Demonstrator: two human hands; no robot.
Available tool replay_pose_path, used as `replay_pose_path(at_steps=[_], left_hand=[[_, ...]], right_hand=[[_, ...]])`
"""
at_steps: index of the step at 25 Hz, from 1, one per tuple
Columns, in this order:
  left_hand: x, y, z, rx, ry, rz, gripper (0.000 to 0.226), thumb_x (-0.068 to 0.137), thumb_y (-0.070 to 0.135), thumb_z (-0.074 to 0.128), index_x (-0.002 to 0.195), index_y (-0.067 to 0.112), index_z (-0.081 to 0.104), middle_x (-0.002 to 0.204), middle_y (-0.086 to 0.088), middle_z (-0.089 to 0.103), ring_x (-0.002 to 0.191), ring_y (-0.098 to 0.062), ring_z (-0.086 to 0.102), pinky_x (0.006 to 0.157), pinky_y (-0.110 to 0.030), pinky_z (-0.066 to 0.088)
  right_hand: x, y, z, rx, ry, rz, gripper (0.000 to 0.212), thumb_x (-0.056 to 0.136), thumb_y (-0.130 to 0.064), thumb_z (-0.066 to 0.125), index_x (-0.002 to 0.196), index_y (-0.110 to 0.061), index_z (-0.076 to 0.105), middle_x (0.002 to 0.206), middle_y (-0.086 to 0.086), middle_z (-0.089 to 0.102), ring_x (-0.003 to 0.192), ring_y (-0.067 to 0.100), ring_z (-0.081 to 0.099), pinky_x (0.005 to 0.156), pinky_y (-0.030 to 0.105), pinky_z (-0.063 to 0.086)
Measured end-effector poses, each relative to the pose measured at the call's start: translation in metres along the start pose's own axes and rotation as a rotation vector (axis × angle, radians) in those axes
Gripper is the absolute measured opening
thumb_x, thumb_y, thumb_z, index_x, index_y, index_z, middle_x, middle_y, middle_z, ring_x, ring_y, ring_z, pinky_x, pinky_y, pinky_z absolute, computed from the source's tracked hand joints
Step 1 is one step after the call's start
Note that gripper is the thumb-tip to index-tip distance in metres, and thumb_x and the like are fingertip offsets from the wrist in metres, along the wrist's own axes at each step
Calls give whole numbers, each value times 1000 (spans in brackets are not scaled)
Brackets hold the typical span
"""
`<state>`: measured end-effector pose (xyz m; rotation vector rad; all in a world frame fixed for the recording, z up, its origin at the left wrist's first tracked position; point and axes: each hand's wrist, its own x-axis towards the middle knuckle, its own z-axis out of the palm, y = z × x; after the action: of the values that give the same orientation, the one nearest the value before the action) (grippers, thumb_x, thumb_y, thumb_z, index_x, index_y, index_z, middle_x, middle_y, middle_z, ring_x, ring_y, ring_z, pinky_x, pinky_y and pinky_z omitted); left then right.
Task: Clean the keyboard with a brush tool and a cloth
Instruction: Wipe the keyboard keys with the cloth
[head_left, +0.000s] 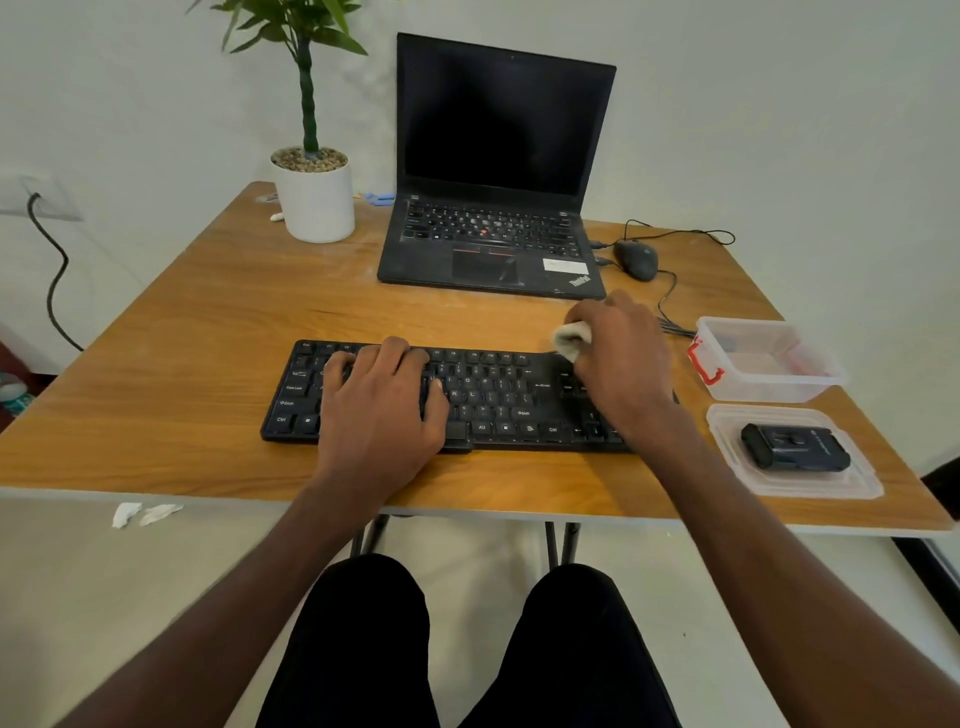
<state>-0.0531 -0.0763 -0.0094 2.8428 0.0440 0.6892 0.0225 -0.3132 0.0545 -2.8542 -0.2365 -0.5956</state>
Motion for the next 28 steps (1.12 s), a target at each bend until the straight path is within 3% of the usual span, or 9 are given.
replay_pose_path(at_steps=[5,7,9,13,15,18,21,24,28], left_hand=[[0,1,-2,6,-15,1,43,101,44,46,128,17,67,127,-1,62,116,-21,58,111,-53,35],[0,2,-3,10,-13,-3,44,101,45,44,128,18,67,127,0,62,116,-21,58,112,-53,34],[-1,2,-3,16,-16,-10,47,100,46,42,128,19,67,127,1,62,116,-21,58,113,-54,33],[0,4,-4,21,-28,-21,48,99,47,41,128,20,67,128,1,61,117,-21,58,114,-54,32],[0,4,-4,27,-34,-19,46,100,46,41,128,20,66,129,1,61,117,-20,58,115,-54,31],[0,1,-4,26,-44,-20,42,102,46,45,130,22,65,131,2,60,120,-19,57,116,-54,30],[1,3,-4,38,-43,-21,42,102,46,46,130,21,65,131,2,60,120,-20,58,117,-55,28],[0,3,-7,42,-53,-24,43,104,48,44,130,21,65,131,1,61,120,-21,59,119,-56,26],[-1,23,-10,4,-100,13,54,104,60,42,141,24,57,144,0,58,134,-19,54,124,-55,24]], right_hand=[[-19,-34,12,166,-187,-179,32,89,-8,73,118,-23,72,108,2,65,100,22,58,83,33,46],[-11,-30,7,306,-252,-170,35,86,0,72,112,-22,78,108,1,73,100,21,63,84,36,51],[-9,-17,-3,273,-301,-151,39,83,6,70,107,-23,81,105,0,73,98,20,63,82,34,50],[-10,11,-16,26,-200,46,30,83,-4,77,104,-26,82,102,2,72,91,17,61,67,27,46],[-15,2,-13,64,-155,43,30,86,-7,76,109,-26,80,103,3,71,87,14,56,62,22,39],[-23,-10,-3,171,-220,-94,34,90,-4,71,113,-29,78,104,1,64,92,16,54,71,25,40],[-20,14,-9,82,-119,37,28,87,-6,73,102,-28,80,99,3,72,87,20,61,67,32,48],[-23,38,-15,24,-3,204,29,87,-10,75,109,-29,77,108,5,72,95,26,65,67,33,47],[-30,32,-11,29,-56,151,31,87,-13,76,115,-26,74,112,5,68,93,21,59,70,32,43]])
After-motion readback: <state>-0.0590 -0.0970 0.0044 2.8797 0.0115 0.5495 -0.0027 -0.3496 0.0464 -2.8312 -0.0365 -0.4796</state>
